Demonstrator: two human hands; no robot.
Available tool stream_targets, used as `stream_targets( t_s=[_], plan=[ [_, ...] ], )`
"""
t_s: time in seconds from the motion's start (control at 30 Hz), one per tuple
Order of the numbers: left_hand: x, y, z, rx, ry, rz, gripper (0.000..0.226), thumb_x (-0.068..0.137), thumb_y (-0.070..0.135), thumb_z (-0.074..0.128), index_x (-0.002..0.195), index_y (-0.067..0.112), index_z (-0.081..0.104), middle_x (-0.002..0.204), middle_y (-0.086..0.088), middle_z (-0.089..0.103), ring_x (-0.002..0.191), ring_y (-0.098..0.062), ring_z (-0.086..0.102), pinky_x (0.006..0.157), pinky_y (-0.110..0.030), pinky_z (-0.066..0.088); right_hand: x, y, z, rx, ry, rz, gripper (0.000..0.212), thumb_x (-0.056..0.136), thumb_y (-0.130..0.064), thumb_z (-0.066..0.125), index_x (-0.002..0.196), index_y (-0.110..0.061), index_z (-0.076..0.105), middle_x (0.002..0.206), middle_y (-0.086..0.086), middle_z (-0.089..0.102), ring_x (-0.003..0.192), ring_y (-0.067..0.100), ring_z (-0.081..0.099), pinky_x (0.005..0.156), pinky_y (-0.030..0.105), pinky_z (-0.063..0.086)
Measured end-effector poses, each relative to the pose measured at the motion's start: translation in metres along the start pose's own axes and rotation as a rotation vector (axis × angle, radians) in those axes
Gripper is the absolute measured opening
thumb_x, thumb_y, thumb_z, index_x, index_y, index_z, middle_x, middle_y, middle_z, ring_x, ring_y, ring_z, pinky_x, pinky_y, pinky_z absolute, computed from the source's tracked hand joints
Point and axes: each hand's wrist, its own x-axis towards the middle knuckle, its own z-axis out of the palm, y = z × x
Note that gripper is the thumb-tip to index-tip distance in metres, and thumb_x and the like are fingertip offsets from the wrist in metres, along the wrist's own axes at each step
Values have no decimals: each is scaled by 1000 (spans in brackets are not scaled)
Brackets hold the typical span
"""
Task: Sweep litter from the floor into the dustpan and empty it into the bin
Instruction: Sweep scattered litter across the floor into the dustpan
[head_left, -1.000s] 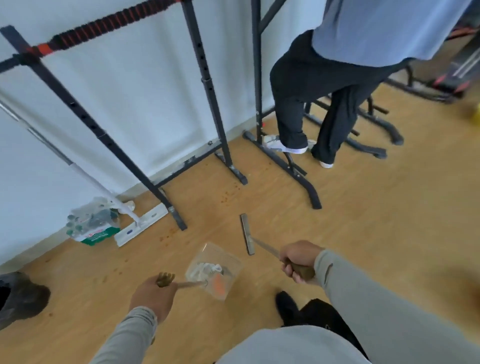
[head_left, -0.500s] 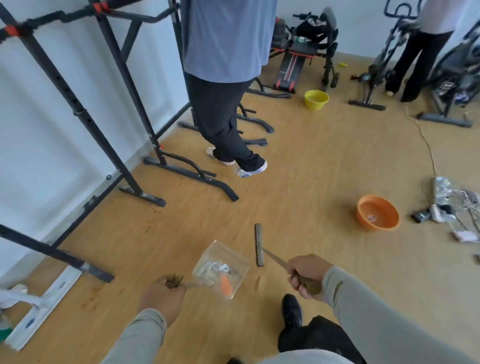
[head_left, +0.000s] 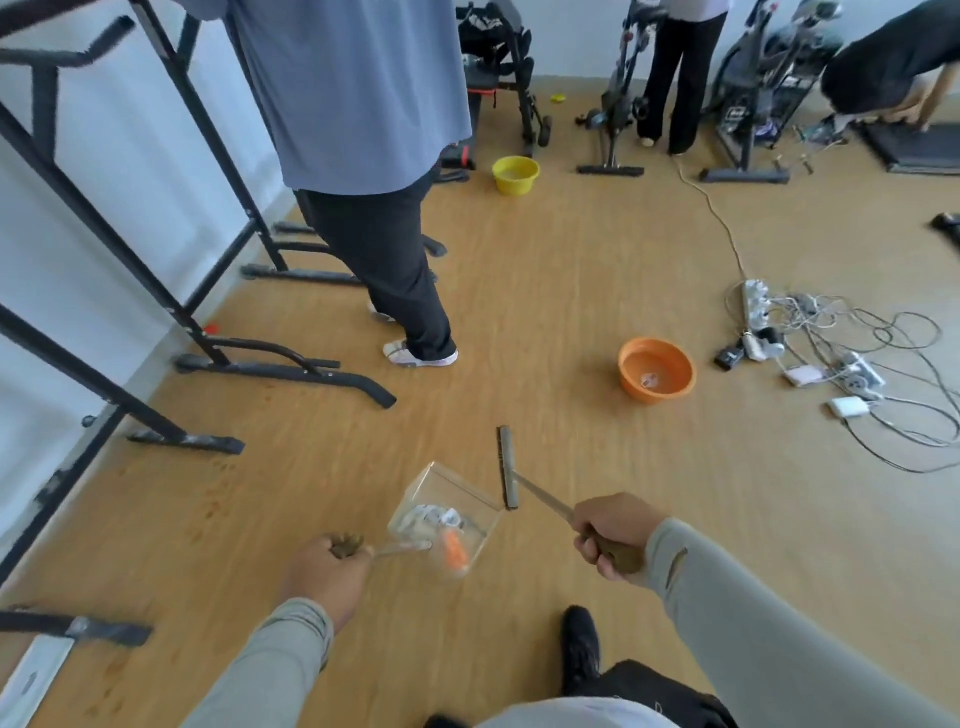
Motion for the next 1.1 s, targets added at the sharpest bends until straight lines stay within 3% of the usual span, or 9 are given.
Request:
stream_targets(
  t_s=[0.13, 0.37, 0.5, 0.67, 0.83, 0.93, 1.1],
  plan=[
    [-6, 18, 25, -10, 0, -26, 20, 89, 30, 71, 106, 19, 69, 93, 4, 65, 87, -25, 65, 85, -37, 53, 13, 1, -36, -10, 14, 15, 9, 89, -6, 52, 95, -3, 58, 73, 11, 60, 47, 12, 52, 42, 22, 39],
    [-16, 31, 51, -19, 33, -136, 23, 89, 33, 71, 107, 19, 65, 104, -1, 66, 95, -28, 65, 85, -36, 52, 43, -10, -68, -58, -6, 60, 18, 89, -5, 53, 104, 1, 60, 70, 11, 60, 46, 13, 51, 41, 20, 39],
    [-25, 27, 58, -62, 66, -226, 25, 89, 34, 70, 106, 14, 67, 101, -6, 70, 87, -28, 65, 74, -32, 48, 59, -24, -74, -114, -44, 73, 18, 90, -5, 53, 106, 2, 58, 69, 11, 59, 44, 12, 49, 40, 19, 38],
    [-39, 14, 61, -146, 125, -322, 25, 90, 32, 70, 111, 20, 66, 103, -1, 70, 92, -27, 67, 80, -35, 55, 77, -45, -61, -236, -84, 67, 18, 91, -5, 52, 106, 3, 59, 70, 12, 58, 43, 12, 49, 39, 19, 37],
    [-55, -11, 49, -203, 182, -398, 23, 91, 34, 67, 112, 25, 63, 94, 2, 70, 73, -21, 66, 60, -29, 52, 77, -55, -30, -330, -143, 73, 12, 91, -6, 54, 101, 0, 58, 70, 12, 59, 43, 12, 49, 39, 19, 37],
    [-61, -27, 34, -239, 211, -428, 21, 92, 33, 66, 110, 24, 63, 86, 1, 70, 68, -21, 68, 60, -30, 54, 67, -55, -7, -385, -164, 43, 11, 92, -5, 54, 101, 0, 58, 72, 13, 58, 42, 12, 48, 38, 20, 35],
    [-63, -55, 5, -339, 234, -426, 14, 92, 27, 66, 105, 26, 62, 88, 4, 68, 68, -17, 64, 56, -26, 46, 43, -47, 35, -468, -149, 12, 13, 94, -6, 53, 101, 3, 60, 63, 10, 57, 38, 12, 46, 36, 19, 35]
  ],
)
